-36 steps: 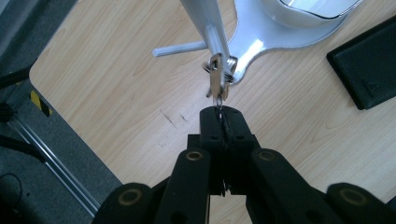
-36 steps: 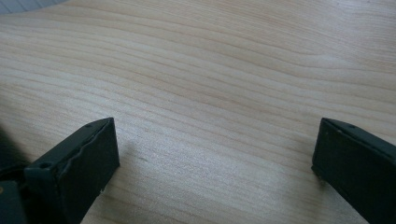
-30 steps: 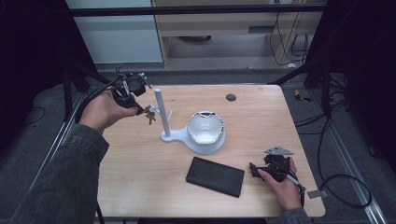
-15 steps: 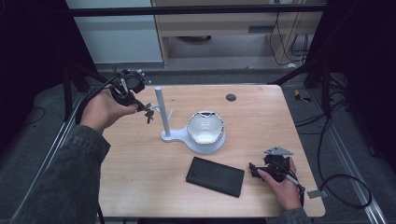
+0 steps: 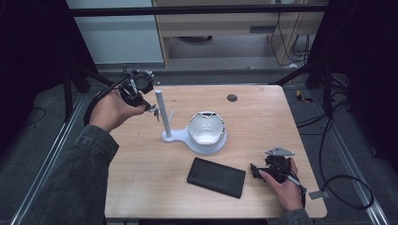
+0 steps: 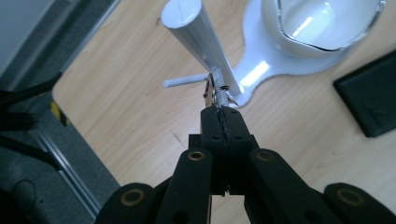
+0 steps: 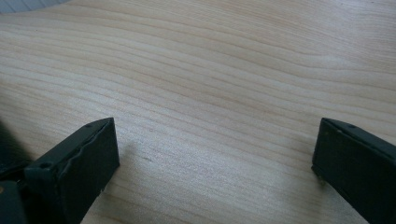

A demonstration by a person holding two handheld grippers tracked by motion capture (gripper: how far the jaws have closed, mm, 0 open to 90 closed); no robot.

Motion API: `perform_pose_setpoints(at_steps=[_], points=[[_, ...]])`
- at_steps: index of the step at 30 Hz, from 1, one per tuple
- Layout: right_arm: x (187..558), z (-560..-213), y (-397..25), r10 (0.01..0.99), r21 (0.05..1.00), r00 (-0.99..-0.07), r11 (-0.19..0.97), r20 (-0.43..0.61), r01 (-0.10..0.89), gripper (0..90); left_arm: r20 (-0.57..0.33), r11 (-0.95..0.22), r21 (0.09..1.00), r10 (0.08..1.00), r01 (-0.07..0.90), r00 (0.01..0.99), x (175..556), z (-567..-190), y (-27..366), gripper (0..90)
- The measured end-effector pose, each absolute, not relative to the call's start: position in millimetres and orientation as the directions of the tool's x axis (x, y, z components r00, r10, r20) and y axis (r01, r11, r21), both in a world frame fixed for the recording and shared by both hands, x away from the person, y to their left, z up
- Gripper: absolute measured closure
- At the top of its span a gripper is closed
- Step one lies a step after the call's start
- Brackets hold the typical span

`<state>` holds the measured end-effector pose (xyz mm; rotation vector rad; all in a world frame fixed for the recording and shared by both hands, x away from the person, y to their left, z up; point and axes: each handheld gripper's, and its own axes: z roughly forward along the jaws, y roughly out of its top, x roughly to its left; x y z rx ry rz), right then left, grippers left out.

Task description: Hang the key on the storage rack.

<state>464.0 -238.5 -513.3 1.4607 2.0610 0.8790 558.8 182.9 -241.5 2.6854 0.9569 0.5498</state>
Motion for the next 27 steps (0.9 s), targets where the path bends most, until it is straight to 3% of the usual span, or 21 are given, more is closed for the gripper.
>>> perform_pose_setpoints(at_steps=[5, 12, 16, 19, 27], points=[[464, -513, -238, 0.944, 0.725, -0.33, 0.232, -0.007, 0.648, 0.6, 0.278, -0.741, 0.43, 0.653, 0.516, 0.705, 552, -238, 189, 84.1], [464, -513, -239, 0.944, 0.725, -0.331, 0.234, -0.009, 0.648, 0.6, 0.283, -0.731, 0.477, 0.653, 0.488, 0.702, 540, -236, 195, 76.7], [464, -513, -239, 0.944, 0.723, -0.331, 0.234, -0.008, 0.65, 0.6, 0.307, -0.74, 0.508, 0.633, 0.441, 0.711, 528, -242, 192, 65.3], [464, -513, -239, 0.944, 0.723, -0.33, 0.233, -0.008, 0.65, 0.6, 0.311, -0.728, 0.538, 0.64, 0.425, 0.702, 520, -248, 189, 47.1], [464, -513, -239, 0.944, 0.722, -0.331, 0.229, 0.0, 0.653, 0.8, 0.267, -0.708, 0.594, 0.622, 0.382, 0.736, 503, -262, 177, 18.4]])
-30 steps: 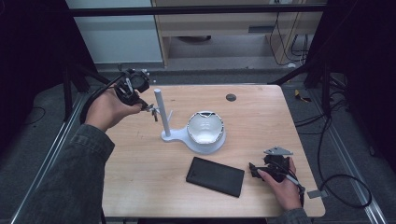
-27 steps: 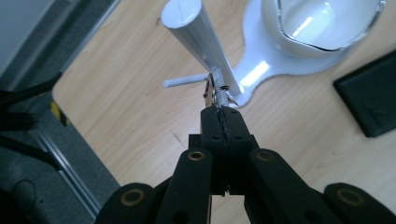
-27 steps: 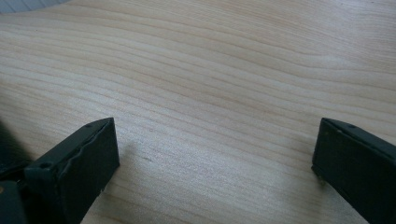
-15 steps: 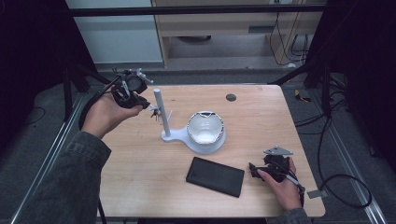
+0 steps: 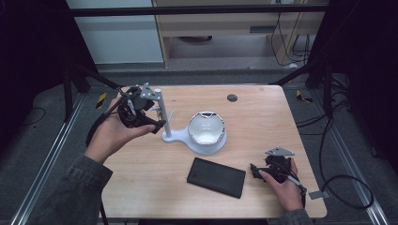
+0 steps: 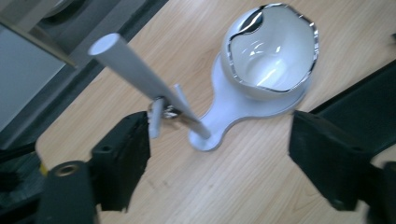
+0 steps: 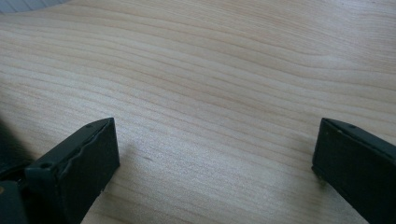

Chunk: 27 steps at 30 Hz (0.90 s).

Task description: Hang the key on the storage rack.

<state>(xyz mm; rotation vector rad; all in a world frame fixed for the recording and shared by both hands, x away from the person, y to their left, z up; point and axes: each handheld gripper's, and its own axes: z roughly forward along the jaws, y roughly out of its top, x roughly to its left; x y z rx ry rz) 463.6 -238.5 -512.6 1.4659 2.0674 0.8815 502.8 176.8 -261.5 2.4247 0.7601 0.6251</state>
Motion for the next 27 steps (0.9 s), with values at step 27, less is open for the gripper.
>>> perform_pose_setpoints(at_steps=[27], points=[[457, -504, -242, 0.944, 0.751, -0.331, 0.219, 0.0, 0.623, 4.5, 0.141, -0.686, 0.663, 0.509, 0.301, 0.849, 466, -350, 120, 8.0]])
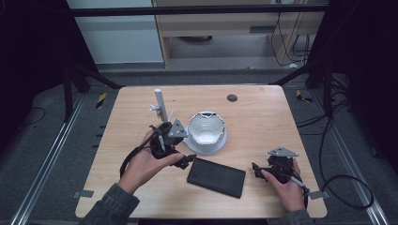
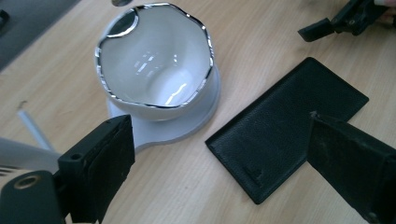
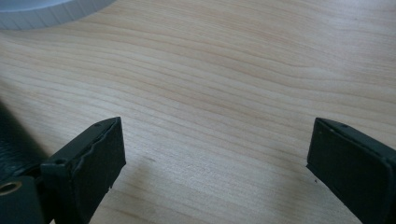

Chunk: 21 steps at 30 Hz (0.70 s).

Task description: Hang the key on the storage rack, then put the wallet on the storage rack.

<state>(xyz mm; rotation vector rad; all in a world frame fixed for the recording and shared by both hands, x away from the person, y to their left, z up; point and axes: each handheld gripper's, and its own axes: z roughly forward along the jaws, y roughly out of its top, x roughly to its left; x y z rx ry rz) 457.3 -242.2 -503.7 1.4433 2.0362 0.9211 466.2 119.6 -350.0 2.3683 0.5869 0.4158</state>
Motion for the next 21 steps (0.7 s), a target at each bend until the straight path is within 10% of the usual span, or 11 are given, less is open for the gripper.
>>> perform_pose_setpoints(at_steps=[13, 21], points=[[438, -490, -237, 0.929, 0.789, -0.371, 0.236, -0.012, 0.568, 8.5, 0.046, -0.63, 0.691, 0.527, 0.354, 0.848, 454, -427, 128, 12.1], [429, -479, -226, 0.9, 0.816, -0.436, 0.271, -0.026, 0.511, 25.9, 0.003, -0.63, 0.668, 0.535, 0.396, 0.845, 448, -454, 146, 38.0]])
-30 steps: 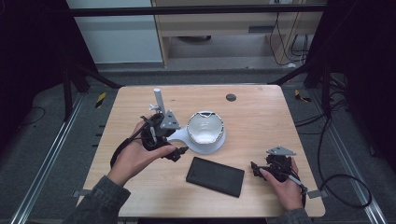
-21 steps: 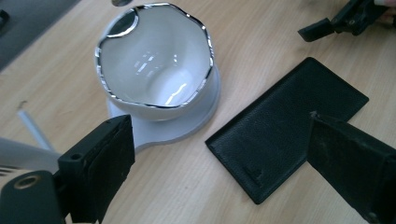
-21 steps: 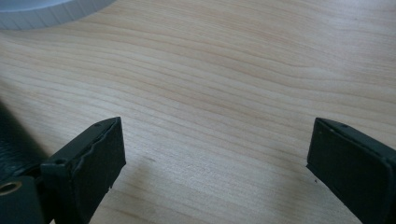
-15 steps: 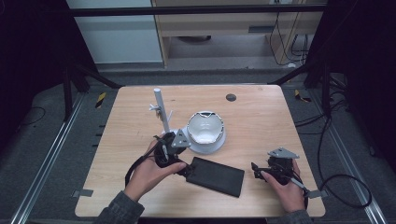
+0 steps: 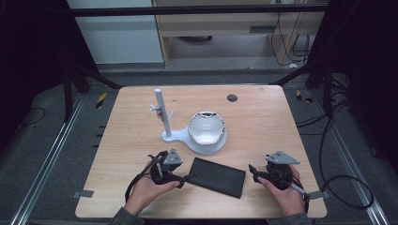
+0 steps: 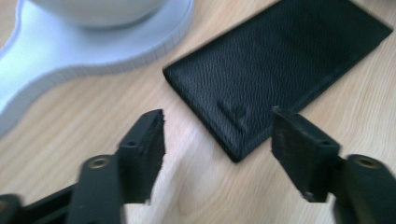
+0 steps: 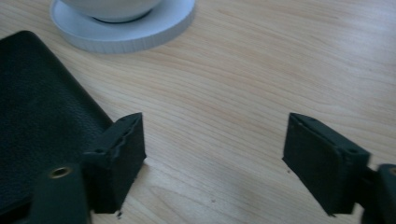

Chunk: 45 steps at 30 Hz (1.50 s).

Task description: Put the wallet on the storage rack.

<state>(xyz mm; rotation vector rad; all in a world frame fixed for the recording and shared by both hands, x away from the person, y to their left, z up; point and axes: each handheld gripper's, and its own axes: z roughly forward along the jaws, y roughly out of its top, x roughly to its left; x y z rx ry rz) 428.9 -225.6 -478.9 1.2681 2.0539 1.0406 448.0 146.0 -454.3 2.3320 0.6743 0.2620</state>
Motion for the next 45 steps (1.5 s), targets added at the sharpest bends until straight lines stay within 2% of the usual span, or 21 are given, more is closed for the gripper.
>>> perform_pose_setpoints(at_steps=[2, 7, 9, 12, 30, 45], points=[[427, -477, -223, 0.893, 0.822, -0.449, 0.279, -0.032, 0.496, 32.6, -0.001, -0.624, 0.668, 0.545, 0.405, 0.839, 444, -457, 150, 50.0], [425, -474, -221, 0.88, 0.836, -0.474, 0.292, -0.044, 0.464, 48.7, -0.029, -0.62, 0.661, 0.543, 0.423, 0.84, 442, -458, 161, 73.5], [424, -475, -221, 0.876, 0.834, -0.48, 0.298, -0.046, 0.464, 52.8, -0.041, -0.62, 0.659, 0.535, 0.426, 0.844, 441, -459, 162, 81.9], [425, -476, -222, 0.873, 0.832, -0.484, 0.307, -0.054, 0.462, 54.7, -0.036, -0.642, 0.639, 0.527, 0.425, 0.849, 439, -461, 160, 89.1], [427, -480, -221, 0.869, 0.821, -0.493, 0.315, -0.047, 0.476, 50.8, -0.024, -0.704, 0.571, 0.5, 0.422, 0.866, 441, -477, 150, 90.0], [427, -480, -220, 0.865, 0.821, -0.499, 0.32, -0.05, 0.473, 50.3, -0.019, -0.718, 0.559, 0.488, 0.414, 0.873, 442, -481, 145, 90.0]])
